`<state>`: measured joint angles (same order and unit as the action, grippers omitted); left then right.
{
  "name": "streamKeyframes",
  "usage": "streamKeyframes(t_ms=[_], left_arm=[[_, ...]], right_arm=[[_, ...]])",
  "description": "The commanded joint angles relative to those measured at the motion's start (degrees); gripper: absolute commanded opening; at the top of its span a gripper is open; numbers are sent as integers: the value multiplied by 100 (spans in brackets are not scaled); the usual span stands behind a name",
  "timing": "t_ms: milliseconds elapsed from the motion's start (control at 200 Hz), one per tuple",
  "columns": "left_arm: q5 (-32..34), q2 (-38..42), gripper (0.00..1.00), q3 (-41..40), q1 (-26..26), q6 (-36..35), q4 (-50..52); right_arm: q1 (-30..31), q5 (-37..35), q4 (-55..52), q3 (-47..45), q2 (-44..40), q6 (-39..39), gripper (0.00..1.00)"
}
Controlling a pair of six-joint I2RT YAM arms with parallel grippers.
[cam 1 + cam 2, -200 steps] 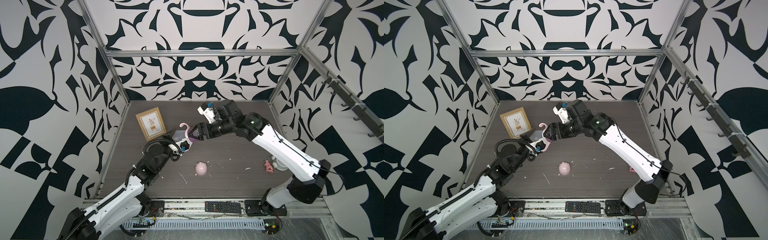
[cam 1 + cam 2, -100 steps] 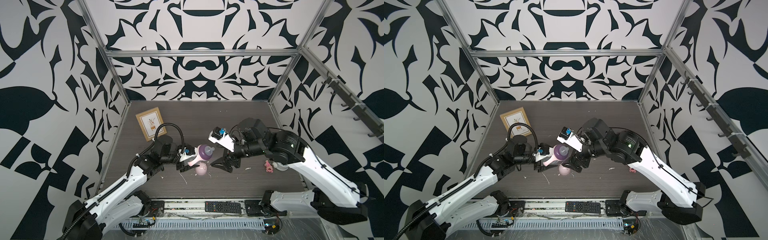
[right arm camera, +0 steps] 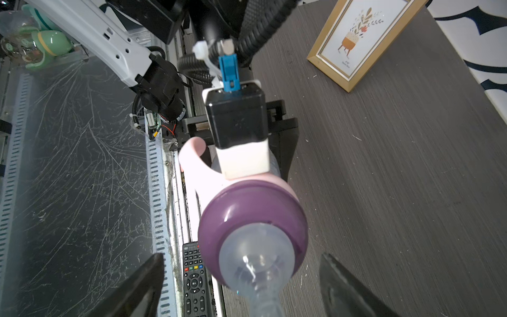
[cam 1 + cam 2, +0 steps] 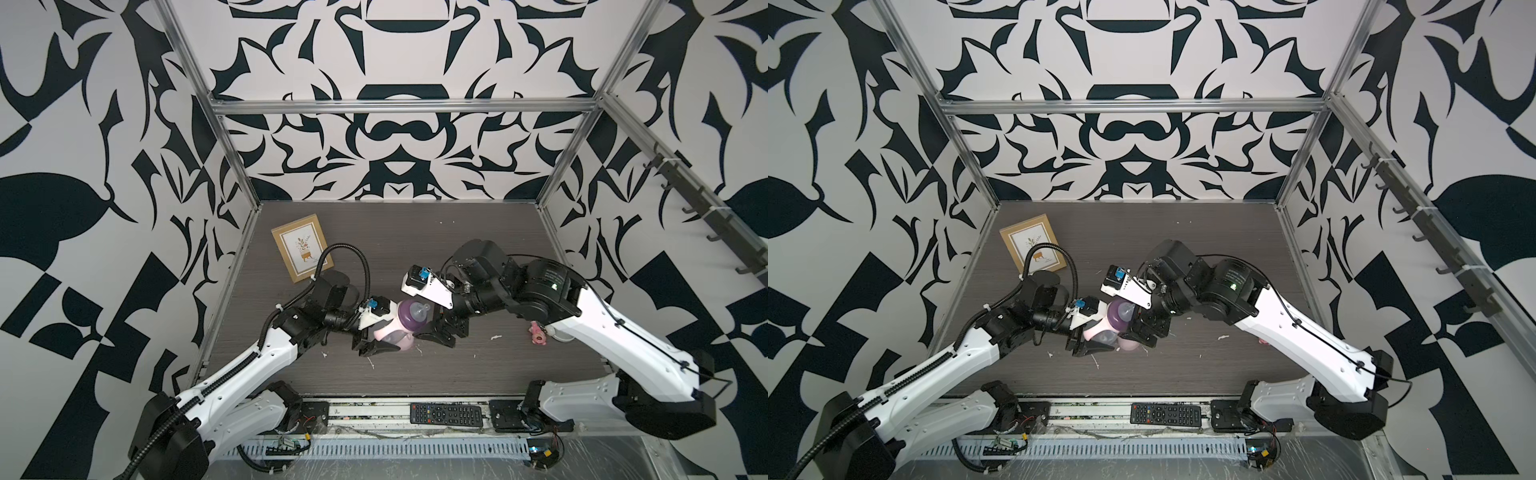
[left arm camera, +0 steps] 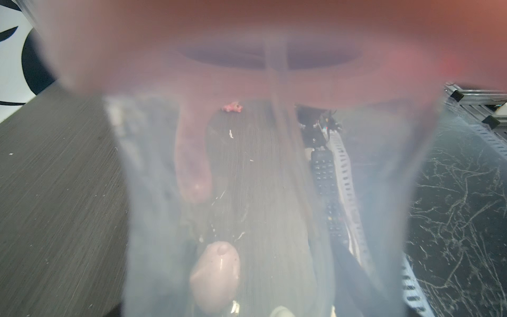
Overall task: Assemble the baby bottles
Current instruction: Screw the nipple onto the baby bottle.
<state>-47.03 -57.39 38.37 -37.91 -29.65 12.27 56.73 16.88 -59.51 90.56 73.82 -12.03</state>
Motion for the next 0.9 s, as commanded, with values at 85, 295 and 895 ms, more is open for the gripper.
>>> streamKeyframes(t_ms=[85,295,895], left_arm=[[-307,95,0,151,-3,15,38],[-323,100,0,148,3,12,38],[707,675,0,-14,3,76,-321]], right_arm=[[22,23,103,207,85,-81,88],[22,168,157,184,169,23,78],[-106,1256,1629,-1134,166,1670,15]])
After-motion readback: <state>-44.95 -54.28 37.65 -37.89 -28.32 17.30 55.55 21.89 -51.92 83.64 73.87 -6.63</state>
